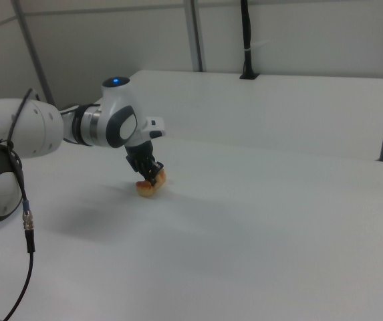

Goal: Put the bread on the table

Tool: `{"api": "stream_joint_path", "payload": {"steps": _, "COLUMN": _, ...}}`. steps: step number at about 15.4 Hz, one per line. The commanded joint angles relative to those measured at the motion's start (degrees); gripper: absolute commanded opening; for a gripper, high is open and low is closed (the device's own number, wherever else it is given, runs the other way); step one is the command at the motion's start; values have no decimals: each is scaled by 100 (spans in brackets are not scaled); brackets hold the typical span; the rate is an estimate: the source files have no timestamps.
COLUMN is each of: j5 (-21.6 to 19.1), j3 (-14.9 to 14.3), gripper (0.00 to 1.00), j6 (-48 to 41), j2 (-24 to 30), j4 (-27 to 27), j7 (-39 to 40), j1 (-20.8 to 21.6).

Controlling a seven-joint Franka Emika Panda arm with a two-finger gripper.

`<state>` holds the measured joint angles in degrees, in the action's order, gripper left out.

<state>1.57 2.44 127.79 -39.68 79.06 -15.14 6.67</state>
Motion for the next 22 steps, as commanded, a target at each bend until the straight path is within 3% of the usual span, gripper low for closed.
{"api": "stream_joint_path", "payload": {"steps": 1, "j5": -42, "j3": -51, "gripper": 16, "j6": 299, "j2": -83, "j4": 118, "j7": 99, "j1": 27}}
{"api": "stream_joint_path", "payload": {"steps": 2, "j5": -42, "j3": -51, "gripper": 30, "j6": 291, "j2": -83, "j4": 127, "j7": 107, "j1": 27}}
{"api": "stream_joint_path", "payload": {"steps": 4, "j5": -42, "j3": -51, "gripper": 100, "j6": 291, "j2": -75, "j4": 136, "j7": 116, "j1": 18}}
{"api": "stream_joint_path", "payload": {"steps": 14, "j5": -157, "j3": -42, "gripper": 100, "j6": 186, "j2": 276, "j4": 136, "j7": 90, "j1": -87}}
{"api": "stream_joint_path", "payload": {"steps": 22, "j5": -157, "j3": -24, "gripper": 100, "j6": -1148, "j2": 1575, "j4": 566, "j7": 37, "j1": -377}}
